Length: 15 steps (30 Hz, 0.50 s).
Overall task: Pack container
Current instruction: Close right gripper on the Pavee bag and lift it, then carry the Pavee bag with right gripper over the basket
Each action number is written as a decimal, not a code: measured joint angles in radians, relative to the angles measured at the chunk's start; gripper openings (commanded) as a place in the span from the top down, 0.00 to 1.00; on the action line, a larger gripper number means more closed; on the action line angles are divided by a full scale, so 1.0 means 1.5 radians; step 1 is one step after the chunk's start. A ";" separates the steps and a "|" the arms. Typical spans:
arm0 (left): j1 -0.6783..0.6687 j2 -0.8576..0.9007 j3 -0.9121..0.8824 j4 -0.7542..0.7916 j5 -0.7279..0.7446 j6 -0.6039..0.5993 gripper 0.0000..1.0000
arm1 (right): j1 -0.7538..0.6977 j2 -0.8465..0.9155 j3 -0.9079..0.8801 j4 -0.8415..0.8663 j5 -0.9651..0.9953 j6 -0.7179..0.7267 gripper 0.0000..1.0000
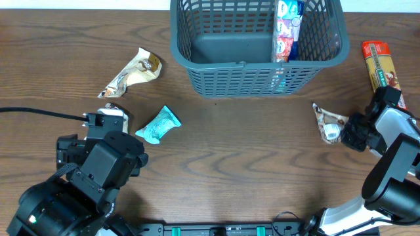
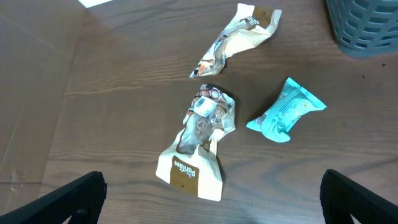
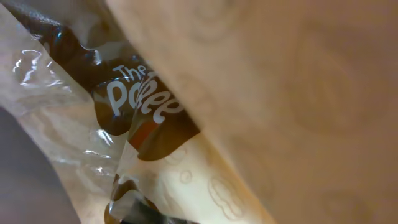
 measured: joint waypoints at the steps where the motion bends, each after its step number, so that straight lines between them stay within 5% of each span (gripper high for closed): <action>1: 0.000 0.000 0.000 0.000 0.000 0.000 0.01 | 0.000 0.001 0.000 0.017 -0.009 -0.009 0.99; 9: 0.000 0.000 0.000 0.000 0.000 0.000 0.01 | 0.000 0.009 0.036 0.044 -0.068 -0.112 0.99; 15: 0.000 0.000 0.000 0.000 0.000 0.000 0.01 | -0.007 0.010 0.192 -0.047 -0.082 -0.193 0.99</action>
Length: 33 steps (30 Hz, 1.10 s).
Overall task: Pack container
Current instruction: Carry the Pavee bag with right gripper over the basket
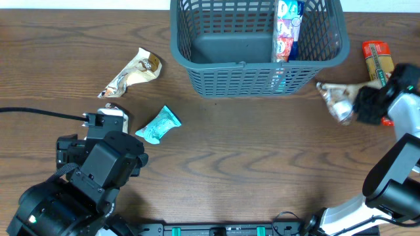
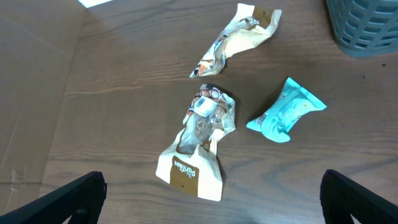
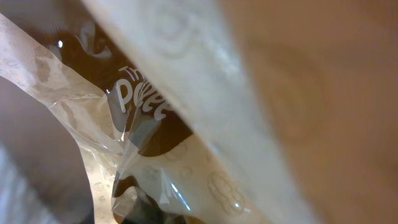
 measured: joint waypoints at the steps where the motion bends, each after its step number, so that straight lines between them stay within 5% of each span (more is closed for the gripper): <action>1: 0.000 0.000 0.000 0.000 0.000 0.000 0.01 | -0.002 0.000 0.029 -0.016 -0.001 -0.013 0.99; 13: 0.000 0.000 0.000 0.000 0.000 0.000 0.01 | -0.008 -0.016 0.399 -0.141 -0.020 -0.193 0.99; 22: 0.000 0.000 0.000 0.000 0.000 0.000 0.01 | 0.005 -0.065 0.641 -0.109 -0.107 -0.342 0.99; 33: 0.000 0.000 0.000 0.000 0.000 0.000 0.01 | 0.251 -0.067 0.679 -0.077 -0.191 -0.570 0.98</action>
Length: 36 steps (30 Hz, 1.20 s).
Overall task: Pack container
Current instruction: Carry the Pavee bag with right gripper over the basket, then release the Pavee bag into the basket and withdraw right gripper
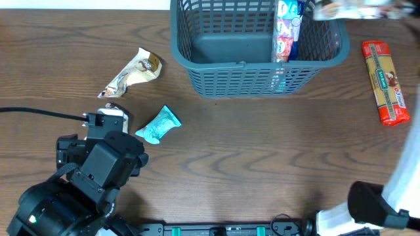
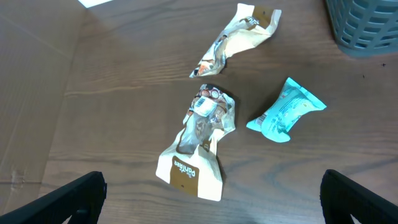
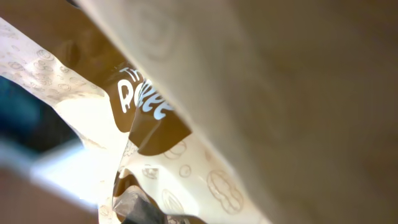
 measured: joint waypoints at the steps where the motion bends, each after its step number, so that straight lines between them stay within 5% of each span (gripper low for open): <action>1: 0.000 0.000 0.000 0.000 0.000 0.000 0.01 | 0.020 0.007 -0.003 -0.006 0.005 -0.018 0.98; 10: 0.000 0.000 0.000 0.000 0.000 0.000 0.01 | 0.178 0.130 -0.015 -0.096 0.196 -0.133 0.99; 30: 0.000 0.000 0.000 0.000 0.000 0.000 0.01 | 0.192 0.277 -0.018 -0.134 0.260 -0.163 0.96; 36: 0.000 0.000 0.000 0.000 0.000 0.000 0.01 | 0.192 0.304 -0.019 -0.149 0.260 -0.173 0.79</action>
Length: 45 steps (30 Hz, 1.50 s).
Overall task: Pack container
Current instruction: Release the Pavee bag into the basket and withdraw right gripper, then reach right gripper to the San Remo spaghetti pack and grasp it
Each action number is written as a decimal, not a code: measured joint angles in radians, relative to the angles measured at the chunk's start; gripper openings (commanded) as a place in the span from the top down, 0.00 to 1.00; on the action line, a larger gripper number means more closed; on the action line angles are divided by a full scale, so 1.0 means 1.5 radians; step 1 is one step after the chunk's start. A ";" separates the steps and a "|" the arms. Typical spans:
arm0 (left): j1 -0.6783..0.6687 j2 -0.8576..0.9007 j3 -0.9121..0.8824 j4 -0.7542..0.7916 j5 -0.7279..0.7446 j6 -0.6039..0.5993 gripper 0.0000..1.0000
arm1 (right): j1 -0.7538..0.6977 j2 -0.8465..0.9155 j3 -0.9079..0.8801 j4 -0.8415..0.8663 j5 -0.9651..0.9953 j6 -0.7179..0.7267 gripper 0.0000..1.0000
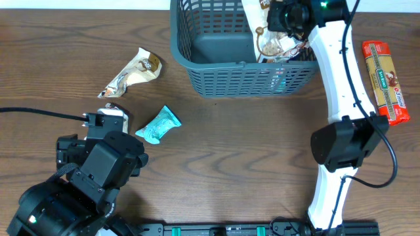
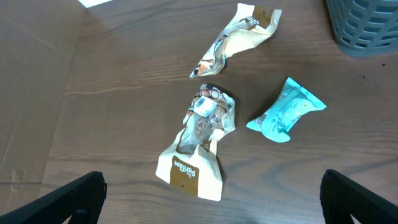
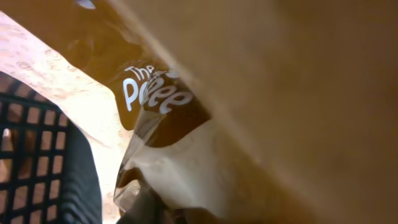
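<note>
The grey mesh basket (image 1: 243,64) stands at the back middle of the table. Above its right half my right gripper (image 1: 289,16) is shut on a cream-and-brown snack bag (image 1: 270,40), which hangs down into the basket. That bag (image 3: 161,124) fills the right wrist view, with basket mesh (image 3: 37,168) behind it. My left gripper (image 2: 214,208) is open at the near left, above another brown snack bag (image 2: 202,140). A teal packet (image 2: 286,111) and a crumpled cream bag (image 2: 239,37) lie close by.
A red packet (image 1: 384,78) lies on the table right of the basket. A colourful packet inside the basket is mostly hidden behind the held bag. The right arm (image 1: 341,85) stretches from the near right edge up to the basket. A basket corner (image 2: 367,28) shows in the left wrist view.
My right gripper, with the snack bag, was at the frame's top edge by the basket's far right corner. Now it is over the basket's right half, bag hanging inside. The left arm is unchanged.
First my right gripper was shut on the snack bag on the table, right of the basket. Then it held the bag nearer the basket's right side, later at the far right corner. Now the bag hangs inside the basket. The left gripper stayed open and still.
</note>
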 measured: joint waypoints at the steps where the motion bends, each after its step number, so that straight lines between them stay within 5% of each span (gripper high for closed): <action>1: 0.000 0.000 0.000 0.000 0.000 0.000 0.01 | 0.000 0.003 -0.001 0.001 0.001 -0.003 0.75; 18: 0.000 0.000 0.000 0.000 0.000 0.000 0.01 | 0.000 0.006 -0.002 0.008 0.002 -0.009 0.68; 21: 0.000 0.000 0.000 0.000 0.000 0.000 0.02 | 0.000 0.006 -0.002 0.010 0.002 -0.009 0.50; 25: 0.000 0.000 0.000 0.000 0.000 0.000 0.01 | 0.000 0.006 -0.001 0.016 0.012 -0.013 0.02; 33: 0.000 0.000 0.000 0.000 0.000 0.000 0.01 | -0.029 0.006 0.132 -0.036 0.073 -0.024 0.01; 40: 0.000 0.000 0.000 0.000 0.000 0.000 0.01 | -0.150 -0.015 0.342 -0.207 0.090 -0.130 0.01; 45: 0.000 0.000 0.000 0.000 0.000 0.000 0.01 | -0.252 -0.038 0.379 -0.287 0.104 -0.196 0.01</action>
